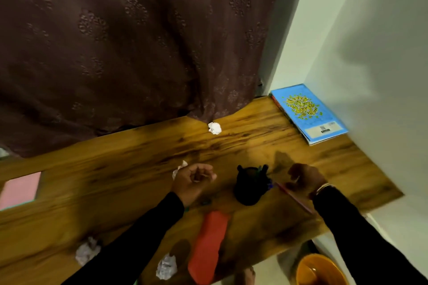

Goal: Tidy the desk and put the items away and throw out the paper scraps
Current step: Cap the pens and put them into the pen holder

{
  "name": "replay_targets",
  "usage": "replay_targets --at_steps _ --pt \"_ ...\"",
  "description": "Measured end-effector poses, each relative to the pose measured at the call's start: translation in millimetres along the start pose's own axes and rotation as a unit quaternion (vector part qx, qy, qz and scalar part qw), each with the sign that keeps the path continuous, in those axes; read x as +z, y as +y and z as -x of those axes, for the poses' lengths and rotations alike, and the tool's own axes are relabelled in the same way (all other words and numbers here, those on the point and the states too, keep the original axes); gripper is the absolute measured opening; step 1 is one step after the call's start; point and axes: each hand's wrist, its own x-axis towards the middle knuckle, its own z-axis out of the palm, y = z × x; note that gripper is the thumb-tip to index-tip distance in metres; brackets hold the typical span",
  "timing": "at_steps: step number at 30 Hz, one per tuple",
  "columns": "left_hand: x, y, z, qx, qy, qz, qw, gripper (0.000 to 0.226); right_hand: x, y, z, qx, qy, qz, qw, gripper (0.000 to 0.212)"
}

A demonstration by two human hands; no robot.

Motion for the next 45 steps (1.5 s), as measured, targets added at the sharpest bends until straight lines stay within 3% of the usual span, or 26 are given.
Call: replay_targets --at_steps 3,7,8,10,11,12,17,21,25,27,30,33,36,38,41,43,45 --pt "21 7 -10 -0.011 0.019 -0.049 0.999 0.012 35 18 -1 -0.027 -0.087 0.107 0.990 0.047" --pt "7 -11 -25 0.004 0.028 -0.253 0.967 0.027 31 23 0 -0.068 -0.037 0.098 0.992 0.031" --pt "0 -12 -27 0.002 -0.009 -0.322 0.947 0.034 25 20 4 -0.089 0.019 0.060 0.994 0.024" --pt "-10 -21 -28 0.032 -0.146 -0.492 0.858 0.044 15 8 7 -0.134 0.124 -0.033 0.983 0.007" --pt "-11 -24 -27 0.059 -0.212 -0.539 0.813 0.044 8 -5 13 -0.149 0.158 -0.076 0.973 0.007" --pt "-11 -30 -25 0.077 -0.247 -0.546 0.797 0.041 -2 -21 21 -0.166 0.179 -0.130 0.961 0.008" --pt "-9 -47 -23 0.111 -0.247 -0.483 0.833 0.025 -35 -95 56 -0.293 0.210 -0.357 0.862 0.006" --pt "-6 -42 -24 0.118 -0.242 -0.498 0.825 0.030 -19 -120 65 -0.297 0.115 -0.480 0.817 0.009" --pt "-5 -2 -24 0.148 -0.077 -0.310 0.936 0.025 7 -120 61 -0.264 0.076 -0.482 0.832 0.021" --pt "2 28 -25 0.167 -0.014 -0.214 0.962 0.023 10 -114 57 -0.252 0.111 -0.488 0.828 0.026" --pt "29 54 -23 0.290 -0.023 -0.226 0.930 0.023 6 -94 49 -0.229 0.161 -0.506 0.816 0.039" --pt "62 48 -14 0.347 -0.047 -0.312 0.883 0.021 3 -81 46 -0.219 0.189 -0.503 0.814 0.045" --pt "69 36 -3 0.335 -0.054 -0.345 0.875 0.026 3 -82 47 -0.231 0.195 -0.471 0.829 0.023" --pt "51 22 -1 0.296 -0.021 -0.317 0.901 0.025 0 -85 49 -0.240 0.200 -0.439 0.842 0.013" --pt "1 -20 2 0.239 0.037 -0.399 0.885 0.026 2 -94 53 -0.273 0.198 -0.393 0.856 0.009" --pt "-40 -48 12 0.146 -0.020 -0.486 0.861 0.044 5 -101 56 -0.283 0.189 -0.383 0.859 0.008" --pt "-74 -64 27 0.003 -0.116 -0.580 0.806 0.072 9 -112 56 -0.293 0.183 -0.373 0.861 0.007"
